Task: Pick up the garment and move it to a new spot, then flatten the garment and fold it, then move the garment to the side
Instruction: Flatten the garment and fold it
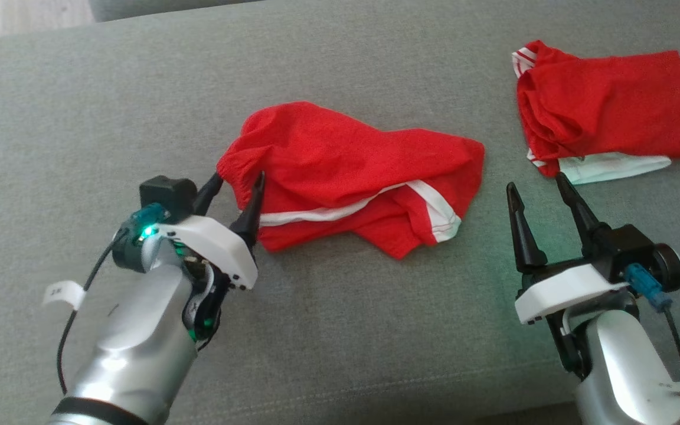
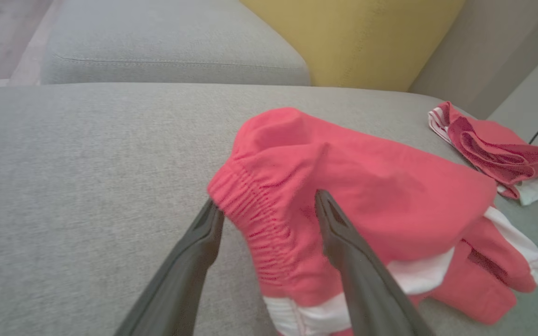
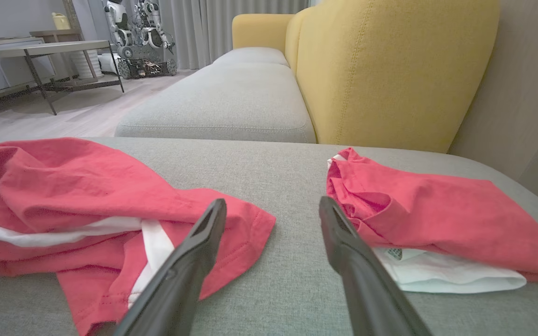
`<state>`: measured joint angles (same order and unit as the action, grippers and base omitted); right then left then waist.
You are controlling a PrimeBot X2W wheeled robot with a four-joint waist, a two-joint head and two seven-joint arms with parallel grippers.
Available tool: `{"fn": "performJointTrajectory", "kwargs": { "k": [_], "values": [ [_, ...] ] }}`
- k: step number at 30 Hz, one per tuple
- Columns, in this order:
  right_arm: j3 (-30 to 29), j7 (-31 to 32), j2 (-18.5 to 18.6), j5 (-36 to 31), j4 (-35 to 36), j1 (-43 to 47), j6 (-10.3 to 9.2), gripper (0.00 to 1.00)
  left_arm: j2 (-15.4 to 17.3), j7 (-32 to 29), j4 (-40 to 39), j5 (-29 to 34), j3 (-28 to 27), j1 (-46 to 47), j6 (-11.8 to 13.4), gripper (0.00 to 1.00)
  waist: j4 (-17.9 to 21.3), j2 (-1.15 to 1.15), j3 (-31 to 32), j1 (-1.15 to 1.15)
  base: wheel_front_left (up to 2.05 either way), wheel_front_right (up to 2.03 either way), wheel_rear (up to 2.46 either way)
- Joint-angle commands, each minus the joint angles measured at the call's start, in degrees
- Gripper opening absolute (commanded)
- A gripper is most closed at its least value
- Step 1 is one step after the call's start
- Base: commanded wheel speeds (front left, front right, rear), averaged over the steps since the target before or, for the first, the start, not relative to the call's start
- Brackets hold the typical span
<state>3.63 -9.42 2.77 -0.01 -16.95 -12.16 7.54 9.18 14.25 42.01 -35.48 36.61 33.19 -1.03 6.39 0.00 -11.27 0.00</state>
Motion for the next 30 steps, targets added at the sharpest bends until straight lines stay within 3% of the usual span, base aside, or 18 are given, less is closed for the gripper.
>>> {"fn": "performJointTrajectory", "kwargs": {
  "k": [1,15,21,30],
  "values": [
    [1.2,-0.6,0.1,0.1,1.4,-1.7,-0.05,1.0,1.4,0.7,-1.5,-0.2,-2.7,2.5,-0.2,1.0,-0.5,0.0,0.3,0.0,0.0,0.0,0.0],
    [0.8,-0.3,0.1,0.7,1.9,0.5,-0.05,1.0,0.5,0.7,-15.3,0.2,-15.6,-13.9,-2.4,1.0,-4.5,0.0,3.9,0.0,0.0,0.0,0.0],
    [1.1,0.2,0.1,0.5,2.5,0.5,-0.05,1.0,-0.6,0.7,-15.7,1.9,-15.4,-15.2,-3.7,1.0,-4.4,0.0,3.6,0.0,0.0,0.0,0.0],
    [2.0,0.4,0.1,0.5,3.0,-0.1,-0.05,1.0,-2.1,-1.2,-9.8,1.6,-10.5,-11.8,-5.8,1.0,-2.0,0.0,2.1,0.0,0.0,0.0,0.0]
  ]
}}
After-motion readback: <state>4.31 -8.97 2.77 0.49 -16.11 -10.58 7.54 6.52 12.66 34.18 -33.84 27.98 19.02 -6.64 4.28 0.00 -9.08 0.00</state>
